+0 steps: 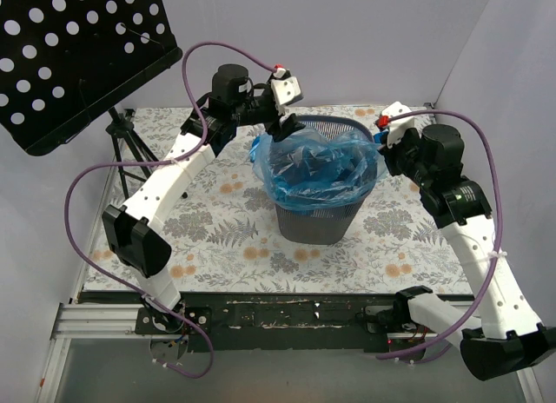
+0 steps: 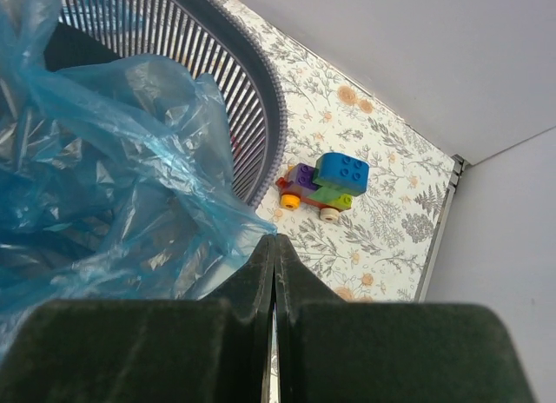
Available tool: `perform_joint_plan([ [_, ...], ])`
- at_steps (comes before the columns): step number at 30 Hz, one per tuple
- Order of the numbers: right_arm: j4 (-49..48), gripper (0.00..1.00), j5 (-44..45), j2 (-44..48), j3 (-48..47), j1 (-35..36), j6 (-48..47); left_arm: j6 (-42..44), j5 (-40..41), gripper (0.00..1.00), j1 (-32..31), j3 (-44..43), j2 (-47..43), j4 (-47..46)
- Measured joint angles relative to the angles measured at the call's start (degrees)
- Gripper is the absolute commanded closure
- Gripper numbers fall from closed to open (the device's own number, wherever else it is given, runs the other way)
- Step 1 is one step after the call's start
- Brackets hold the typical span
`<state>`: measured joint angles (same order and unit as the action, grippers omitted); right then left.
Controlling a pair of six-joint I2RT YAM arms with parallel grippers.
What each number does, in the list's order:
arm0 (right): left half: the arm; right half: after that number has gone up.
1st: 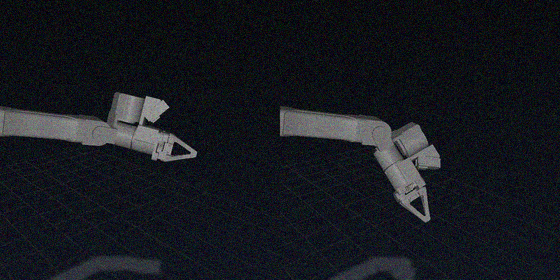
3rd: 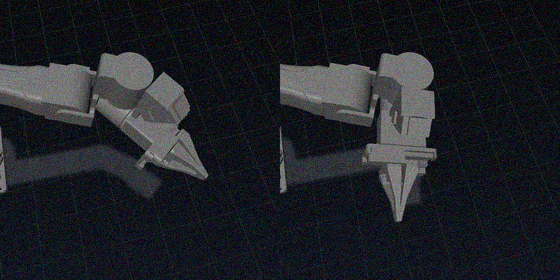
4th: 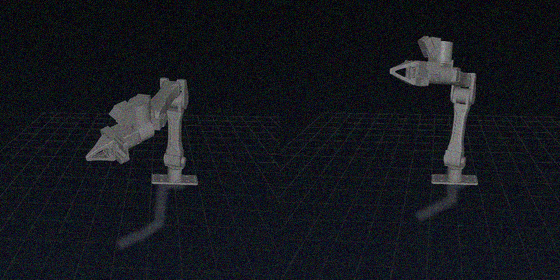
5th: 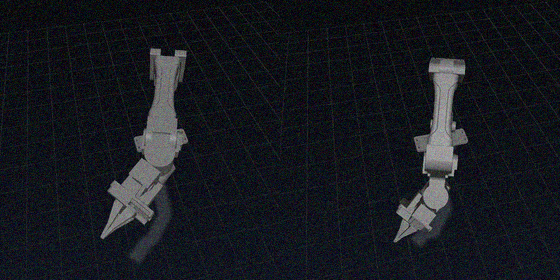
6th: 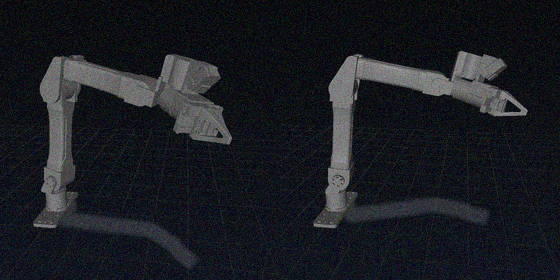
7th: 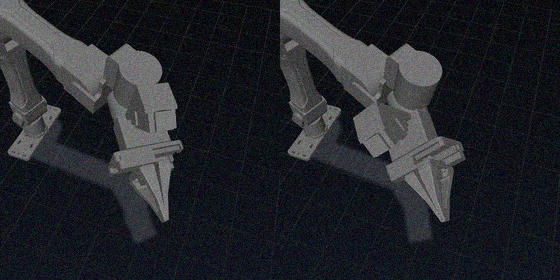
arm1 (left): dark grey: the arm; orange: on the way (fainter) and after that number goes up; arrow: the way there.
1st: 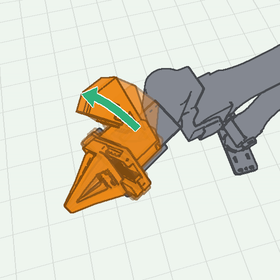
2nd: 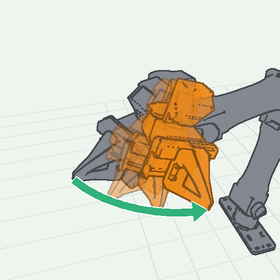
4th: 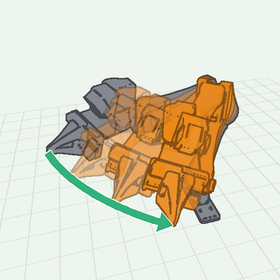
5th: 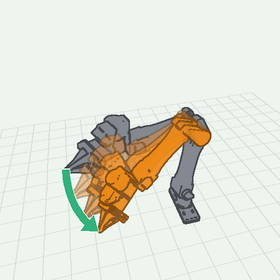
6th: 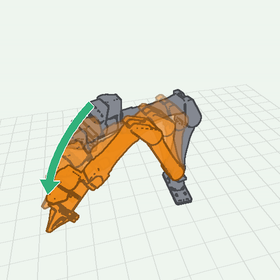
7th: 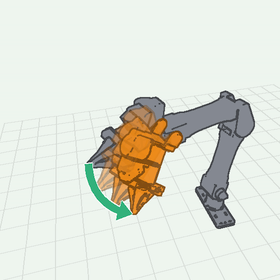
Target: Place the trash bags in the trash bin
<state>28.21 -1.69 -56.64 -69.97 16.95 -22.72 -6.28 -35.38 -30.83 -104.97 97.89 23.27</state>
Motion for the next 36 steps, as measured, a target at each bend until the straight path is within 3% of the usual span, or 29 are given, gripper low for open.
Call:
perform_joint_plan([
  [9,-3.32,0.99,-0.07,-4.24,-0.37,-3.17,1.46,3.5,-3.17,0.33,-0.04,-7.02,5.68,8.74],
  [12,-4.68,0.99,-0.17,-5.07,-1.29,-5.75,2.49,3.98,-3.63,0.4,-0.04,-8.52,6.84,11.17],
  [14,-5.68,0.99,-0.46,-5.68,-1.95,-7.06,3.34,4.44,-3.93,0.53,-0.04,-9.9,7.63,13.0],
  [17,-6.88,0.99,-1.14,-6.51,-2.78,-7.85,4.44,5.88,-4.35,0.87,-0.04,-12.28,8.83,15.28],
  [20,-8.22,0.99,-1.99,-7.43,-3.1,-7.96,4.96,6.91,-3.89,1.0,-0.04,-12.9,9.53,15.76],
  [28,-11.19,0.99,-3.65,-12.94,-3.15,-8.61,5.92,5.29,6.86,1.0,-0.09,-11.15,10.82,5.88],
  [36,-12.11,0.99,-5.73,-19.34,-4.55,-10.01,6.05,2.16,16.76,1.0,-0.04,-16.44,20.46,-1.03],
])
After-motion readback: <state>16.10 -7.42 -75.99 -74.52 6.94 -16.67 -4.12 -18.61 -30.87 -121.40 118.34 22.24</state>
